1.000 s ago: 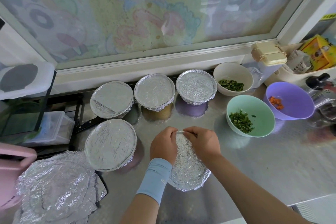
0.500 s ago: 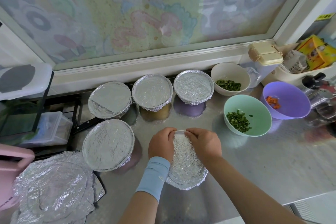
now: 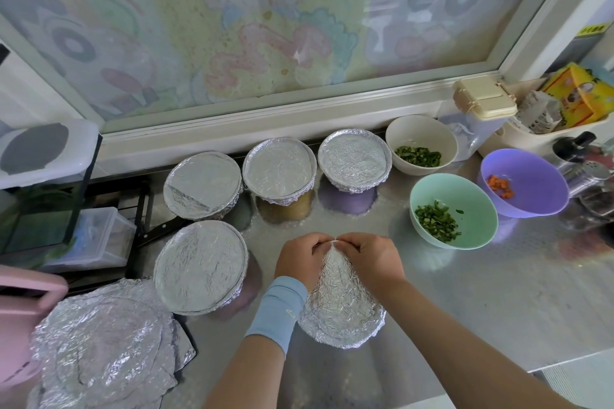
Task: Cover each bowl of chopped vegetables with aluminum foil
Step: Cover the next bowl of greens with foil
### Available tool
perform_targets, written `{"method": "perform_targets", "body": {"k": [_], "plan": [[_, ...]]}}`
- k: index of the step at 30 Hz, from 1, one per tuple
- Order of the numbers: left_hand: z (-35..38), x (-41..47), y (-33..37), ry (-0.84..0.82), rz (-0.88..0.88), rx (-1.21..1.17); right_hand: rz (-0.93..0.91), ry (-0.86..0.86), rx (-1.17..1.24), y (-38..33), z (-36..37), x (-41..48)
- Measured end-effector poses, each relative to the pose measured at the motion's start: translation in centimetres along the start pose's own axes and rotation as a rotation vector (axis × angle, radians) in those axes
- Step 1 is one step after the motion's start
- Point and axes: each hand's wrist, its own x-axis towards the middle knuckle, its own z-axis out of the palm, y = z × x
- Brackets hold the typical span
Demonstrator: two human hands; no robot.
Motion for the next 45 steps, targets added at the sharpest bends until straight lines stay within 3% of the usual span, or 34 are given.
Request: {"method": "perform_targets", "body": {"k": [4,7,12,16,23,35,41,45], "plan": [[0.1,-0.4,0.1,0.040,-0.023,-0.036,0.044,0.120,-0.154,-0.1,0.1,-0.9],[0.3,-0.8,0.1,0.099,-0.060,-0.032,0.044,0.121,-0.195,-0.3,0.5,-1.4],[0.6,-1.7,0.3,0.152,-0.135,-0.035,0.059,0.078,-0.113,-0.2,0.3,-0.7],[0.3,-1.0,0.3,0.073,-0.050,0.182,0.032,0.050,-0.053,-0.2,0.1,-0.3],[0.7,-0.6,0.5,0.046,-0.004,0.055,0.031,-0.047,0.020,0.0,-0.2,0.2],[1.2,-1.6,0.7,0.101,0.004,0.189,0.001,-0.009,-0.001,0.3,-0.5,0.1],[0.9,-1.1,0.7,0.071,0.001,0.043,-0.023,-0.053,-0.031,0.7,-0.4,0.0],[1.1,-1.6,0.8,0.130,-0.036,0.052,0.002,0.031,-0.060,0.8,-0.8,-1.0]]}}
